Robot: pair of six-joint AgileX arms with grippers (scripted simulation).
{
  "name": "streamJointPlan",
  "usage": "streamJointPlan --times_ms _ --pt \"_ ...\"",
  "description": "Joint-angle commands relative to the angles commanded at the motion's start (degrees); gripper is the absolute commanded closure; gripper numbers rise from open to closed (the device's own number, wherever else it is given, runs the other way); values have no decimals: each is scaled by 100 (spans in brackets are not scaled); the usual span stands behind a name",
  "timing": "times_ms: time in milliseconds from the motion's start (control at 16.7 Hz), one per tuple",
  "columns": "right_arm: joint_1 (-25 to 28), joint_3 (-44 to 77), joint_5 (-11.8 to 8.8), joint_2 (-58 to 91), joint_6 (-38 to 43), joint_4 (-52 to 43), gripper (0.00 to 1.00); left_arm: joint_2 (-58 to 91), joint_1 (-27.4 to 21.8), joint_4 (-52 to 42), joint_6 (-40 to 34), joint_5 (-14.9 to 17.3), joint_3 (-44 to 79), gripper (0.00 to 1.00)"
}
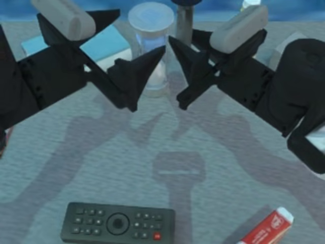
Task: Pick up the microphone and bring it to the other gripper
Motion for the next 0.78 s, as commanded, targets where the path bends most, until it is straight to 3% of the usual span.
streamJointPlan --times_ms 540,780 --pt "0 0 0 0 0 0 100 2085 -731 562 -11 -684 1515 0" --pt "0 0 0 0 0 0 100 2175 -775 587 -13 -724 1595 0"
